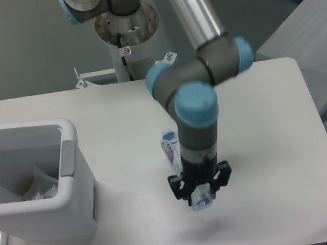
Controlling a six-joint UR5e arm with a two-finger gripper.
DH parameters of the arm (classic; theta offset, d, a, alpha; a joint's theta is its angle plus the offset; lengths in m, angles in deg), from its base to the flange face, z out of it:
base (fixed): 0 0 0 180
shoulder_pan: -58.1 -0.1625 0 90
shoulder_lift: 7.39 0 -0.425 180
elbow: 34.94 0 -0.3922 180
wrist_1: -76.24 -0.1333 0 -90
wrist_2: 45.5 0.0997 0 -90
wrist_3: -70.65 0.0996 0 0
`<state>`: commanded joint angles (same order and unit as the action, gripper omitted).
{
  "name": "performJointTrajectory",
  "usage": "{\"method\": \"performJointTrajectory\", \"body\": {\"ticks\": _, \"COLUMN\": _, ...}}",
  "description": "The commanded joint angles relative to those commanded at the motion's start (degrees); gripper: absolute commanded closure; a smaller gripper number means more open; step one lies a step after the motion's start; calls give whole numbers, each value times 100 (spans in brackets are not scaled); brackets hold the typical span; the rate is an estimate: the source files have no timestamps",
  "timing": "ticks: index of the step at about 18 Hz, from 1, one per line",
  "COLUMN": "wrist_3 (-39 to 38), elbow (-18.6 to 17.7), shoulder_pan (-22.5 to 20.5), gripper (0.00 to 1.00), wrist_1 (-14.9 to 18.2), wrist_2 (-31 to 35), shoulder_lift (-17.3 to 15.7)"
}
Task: Place the trash in the trash can
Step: 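Lift the gripped bottle up from the table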
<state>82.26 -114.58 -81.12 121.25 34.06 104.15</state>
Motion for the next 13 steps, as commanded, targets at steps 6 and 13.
{"method": "performJointTrajectory", "body": {"ticks": 6, "wrist_3": -413, "elbow": 299, "shoulder_pan": 0, "gripper": 39, "wrist_1": -379, "wrist_2": -1116, "shoulder_lift": -615}}
{"method": "performJointTrajectory", "body": {"ticks": 13, "wrist_3": -440, "elbow": 141, "shoulder_pan": 702, "gripper": 39, "wrist_1": -370, "wrist_2": -1487, "shoulder_lift": -1029}}
